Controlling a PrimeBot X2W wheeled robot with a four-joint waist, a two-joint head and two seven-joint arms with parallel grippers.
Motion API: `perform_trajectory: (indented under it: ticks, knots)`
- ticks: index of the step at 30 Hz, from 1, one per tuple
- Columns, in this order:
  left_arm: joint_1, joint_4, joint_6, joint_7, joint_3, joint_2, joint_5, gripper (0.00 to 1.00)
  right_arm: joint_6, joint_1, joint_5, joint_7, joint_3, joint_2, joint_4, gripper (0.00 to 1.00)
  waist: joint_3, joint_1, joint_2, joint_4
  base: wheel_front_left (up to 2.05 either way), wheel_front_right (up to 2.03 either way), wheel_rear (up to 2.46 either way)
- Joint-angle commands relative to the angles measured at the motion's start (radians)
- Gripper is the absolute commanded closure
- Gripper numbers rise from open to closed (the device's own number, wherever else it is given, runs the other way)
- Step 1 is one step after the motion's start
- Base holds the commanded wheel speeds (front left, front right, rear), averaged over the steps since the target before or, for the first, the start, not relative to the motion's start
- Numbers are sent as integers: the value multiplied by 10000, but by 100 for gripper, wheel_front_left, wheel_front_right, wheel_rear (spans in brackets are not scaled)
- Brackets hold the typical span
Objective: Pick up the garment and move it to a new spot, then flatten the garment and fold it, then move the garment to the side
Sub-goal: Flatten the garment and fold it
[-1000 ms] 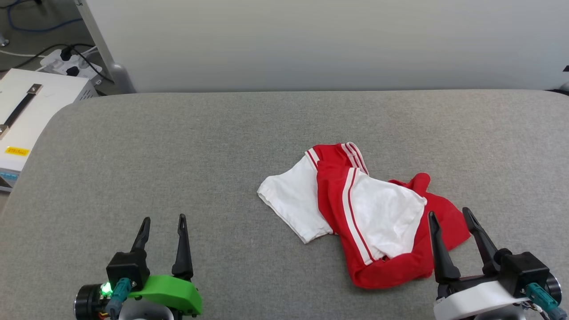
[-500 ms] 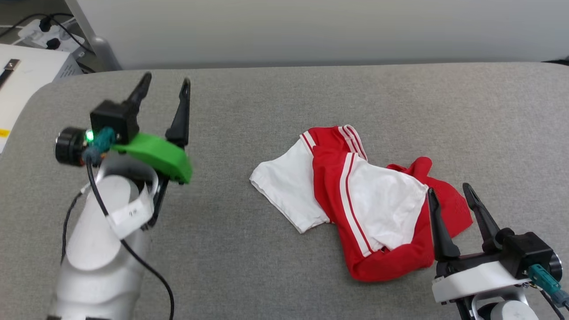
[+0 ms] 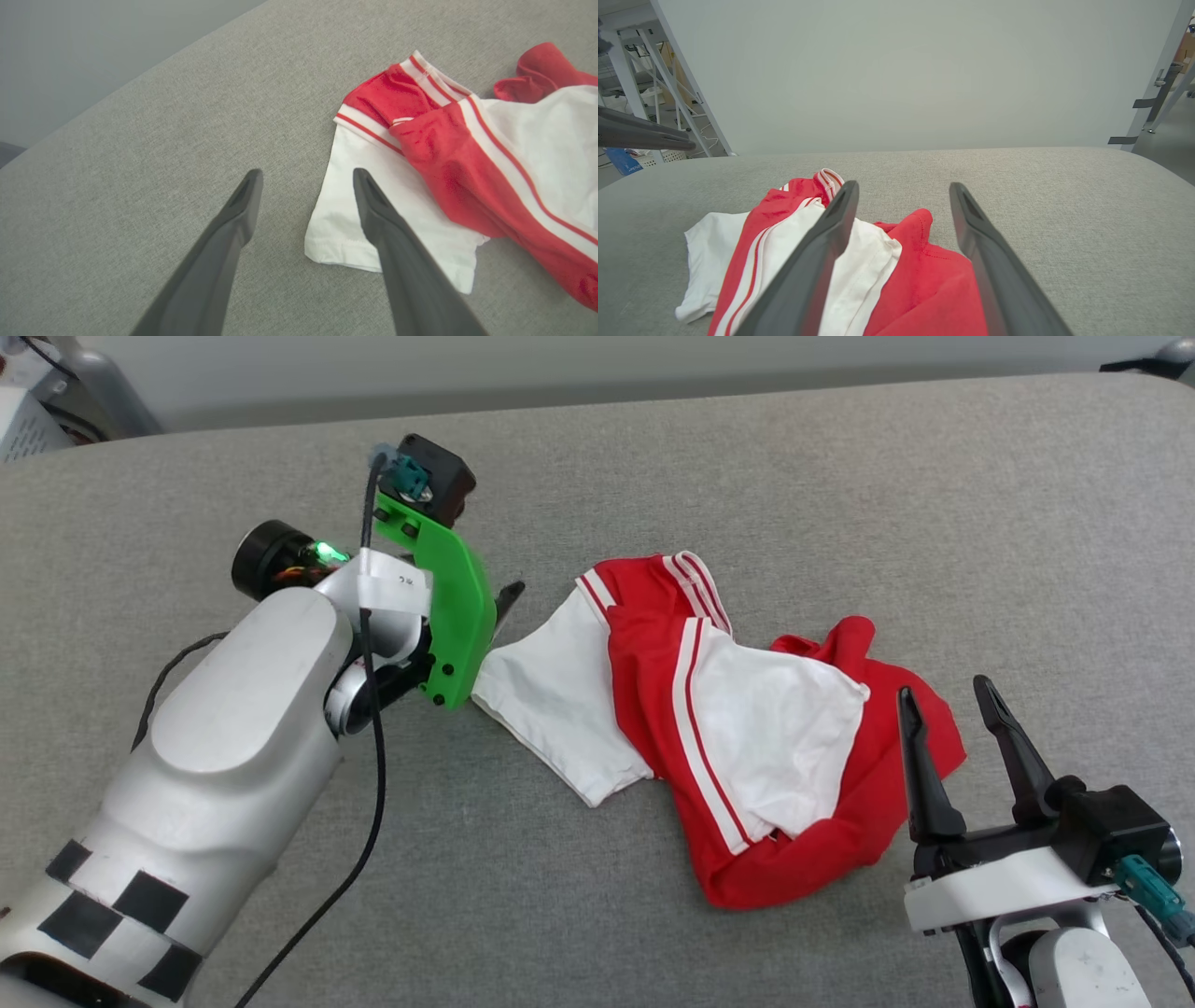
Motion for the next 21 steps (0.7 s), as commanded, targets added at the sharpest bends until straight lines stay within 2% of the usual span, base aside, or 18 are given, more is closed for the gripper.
perform_trajectory:
  ticks: [1, 4, 8, 19, 20, 21]
  knots:
    - [-334, -47, -25, 428, -398, 231, -407, 0, -7, -228, 61, -47, 14, -9, -38, 0, 327, 0, 0, -302, 0, 0, 0]
    - [-631, -109, -26, 1235, -1325, 544, -1100, 0, -7, -365, 76, -47, 42, -8, -56, 0, 548, 0, 0, -460, 0, 0, 0]
    - [-875, 18, -26, 1717, -2387, 858, -1595, 0, -7, -523, 117, -47, 26, -8, -86, 0, 833, 0, 0, -643, 0, 0, 0]
    - [-651, 1107, -26, 1369, -4331, 1023, -2500, 0, -7, -727, 195, -47, -21, -8, -83, 0, 1230, 0, 0, -803, 0, 0, 0]
    - [-681, 1121, -26, 1204, -4419, 1026, -2530, 59, -7, -728, 194, -47, -44, -8, -77, 0, 1221, 0, 0, -776, 0, 0, 0]
    - [-727, 1187, -26, 908, -4436, 1025, -2575, 100, -7, -725, 183, -47, -67, -8, -65, 0, 1191, 0, 0, -734, 0, 0, 0]
